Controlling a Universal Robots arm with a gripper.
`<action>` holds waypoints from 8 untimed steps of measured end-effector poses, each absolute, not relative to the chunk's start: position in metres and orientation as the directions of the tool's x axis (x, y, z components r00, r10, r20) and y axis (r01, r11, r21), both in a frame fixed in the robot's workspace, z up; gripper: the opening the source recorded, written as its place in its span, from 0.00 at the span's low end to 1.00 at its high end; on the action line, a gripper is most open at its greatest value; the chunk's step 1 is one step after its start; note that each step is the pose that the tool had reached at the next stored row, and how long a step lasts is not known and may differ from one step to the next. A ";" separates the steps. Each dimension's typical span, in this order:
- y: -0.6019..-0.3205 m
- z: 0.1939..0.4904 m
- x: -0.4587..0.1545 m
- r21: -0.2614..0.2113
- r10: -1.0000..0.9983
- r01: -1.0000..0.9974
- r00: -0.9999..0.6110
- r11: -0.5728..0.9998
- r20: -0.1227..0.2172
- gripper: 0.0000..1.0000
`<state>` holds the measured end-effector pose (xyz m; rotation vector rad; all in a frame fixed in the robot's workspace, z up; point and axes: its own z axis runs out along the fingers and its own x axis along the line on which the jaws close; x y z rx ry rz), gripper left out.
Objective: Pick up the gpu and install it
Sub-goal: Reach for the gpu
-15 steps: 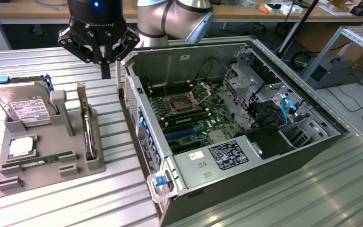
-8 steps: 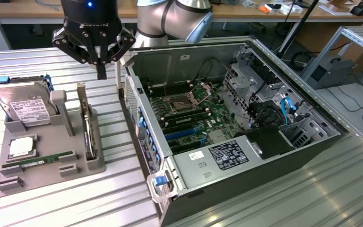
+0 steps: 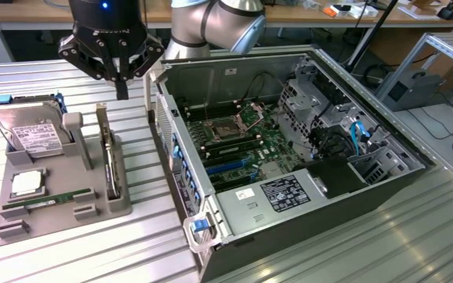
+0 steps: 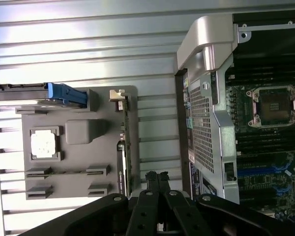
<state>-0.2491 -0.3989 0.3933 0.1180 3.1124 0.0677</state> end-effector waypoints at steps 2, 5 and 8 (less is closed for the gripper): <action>-0.399 0.393 -0.253 0.044 0.076 0.075 -0.997 0.996 -0.024 0.11; -0.399 0.393 -0.259 0.044 0.076 0.075 -0.997 0.996 -0.024 0.11; -0.399 0.393 -0.262 0.044 0.076 0.075 -0.997 0.996 -0.024 0.11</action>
